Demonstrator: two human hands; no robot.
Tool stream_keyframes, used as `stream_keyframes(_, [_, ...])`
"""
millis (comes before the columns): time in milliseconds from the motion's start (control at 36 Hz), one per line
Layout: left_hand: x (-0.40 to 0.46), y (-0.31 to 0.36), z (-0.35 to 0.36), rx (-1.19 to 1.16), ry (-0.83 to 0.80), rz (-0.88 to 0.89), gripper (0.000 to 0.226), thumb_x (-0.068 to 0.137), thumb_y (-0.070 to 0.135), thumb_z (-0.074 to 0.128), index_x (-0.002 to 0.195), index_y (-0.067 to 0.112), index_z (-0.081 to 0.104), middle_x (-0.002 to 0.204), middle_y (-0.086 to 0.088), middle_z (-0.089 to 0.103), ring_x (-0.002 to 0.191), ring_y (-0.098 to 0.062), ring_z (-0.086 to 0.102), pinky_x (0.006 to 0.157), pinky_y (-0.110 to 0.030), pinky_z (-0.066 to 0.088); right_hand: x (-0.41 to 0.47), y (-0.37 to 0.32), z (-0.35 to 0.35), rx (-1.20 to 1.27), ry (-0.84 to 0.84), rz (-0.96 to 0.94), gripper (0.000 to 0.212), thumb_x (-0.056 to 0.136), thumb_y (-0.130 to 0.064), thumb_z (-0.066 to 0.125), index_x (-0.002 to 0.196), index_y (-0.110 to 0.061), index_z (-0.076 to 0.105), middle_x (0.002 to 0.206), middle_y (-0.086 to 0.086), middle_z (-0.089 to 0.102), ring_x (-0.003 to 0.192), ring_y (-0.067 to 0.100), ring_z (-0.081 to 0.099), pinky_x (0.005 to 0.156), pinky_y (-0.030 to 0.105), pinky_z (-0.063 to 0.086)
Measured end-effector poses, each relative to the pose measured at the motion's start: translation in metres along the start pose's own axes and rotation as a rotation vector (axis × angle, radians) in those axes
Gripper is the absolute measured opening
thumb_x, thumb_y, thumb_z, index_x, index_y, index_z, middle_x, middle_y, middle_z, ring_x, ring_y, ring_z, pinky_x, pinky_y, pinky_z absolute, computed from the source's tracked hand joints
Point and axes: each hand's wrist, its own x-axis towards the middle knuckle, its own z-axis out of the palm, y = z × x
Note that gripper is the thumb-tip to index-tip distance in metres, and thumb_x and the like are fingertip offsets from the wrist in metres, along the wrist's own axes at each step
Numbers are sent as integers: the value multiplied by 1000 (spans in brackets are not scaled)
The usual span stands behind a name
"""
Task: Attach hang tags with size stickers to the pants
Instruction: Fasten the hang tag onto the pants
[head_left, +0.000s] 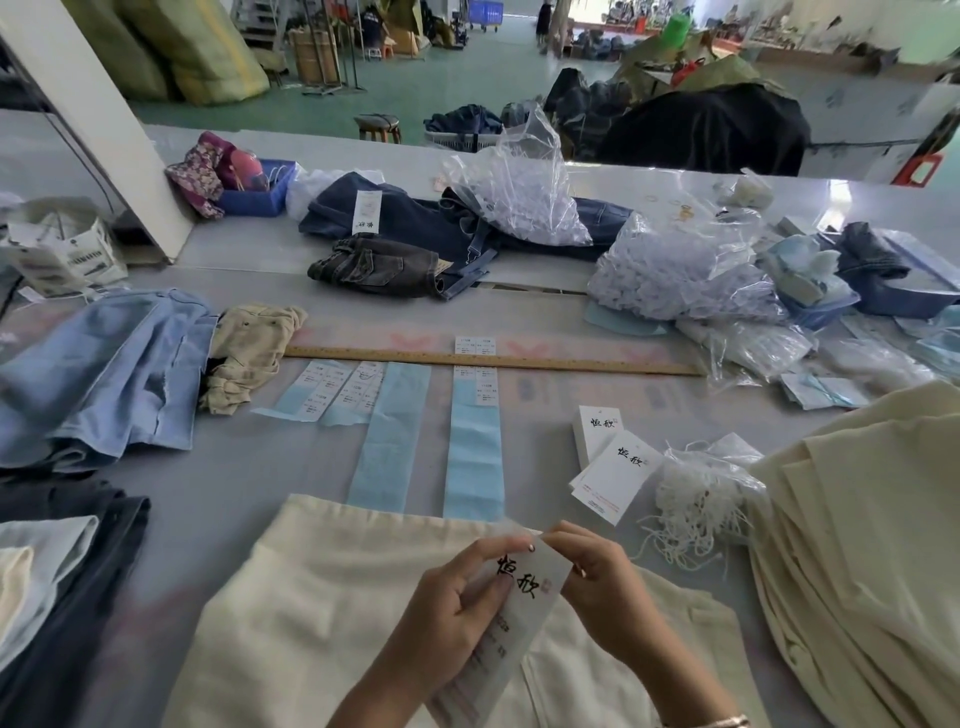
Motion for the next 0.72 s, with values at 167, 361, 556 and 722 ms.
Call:
stream_keyframes(167, [1,-7,1,289,54,55,41,95,22,56,118,56,53,83,25,69,69,1,64,62,-19,51,-12,3,-3,421,-193,195,45,71,-14,43,108,-9,68,100,4,69,89,15,54,77,33,37])
stream_keyframes(361, [-7,-15,25,457,96,8,51,93,29,55,128,59,34,101,13,72,91,-8,68,77,-26,53,-20,16,22,279,132,305,14,86,-19,67,81,-6,69,69,4,66,67,11,56,60,25,41])
stream_keyframes(556, [-9,-9,47,-807,234,-664,32,99,38,40,114,15,56,83,-16,74,69,-24,70,61,-32,52,-27,17,23,170,182,320,35,97,-15,49,75,11,57,68,8,54,65,14,49,63,32,37])
stream_keyframes(722, [2,-26,52,-1130,20,-916,55,96,43,40,111,-1,69,98,-25,68,81,-35,66,77,-40,47,-40,28,15,92,129,250,39,97,-3,45,60,-16,46,57,-6,44,57,3,41,58,23,33])
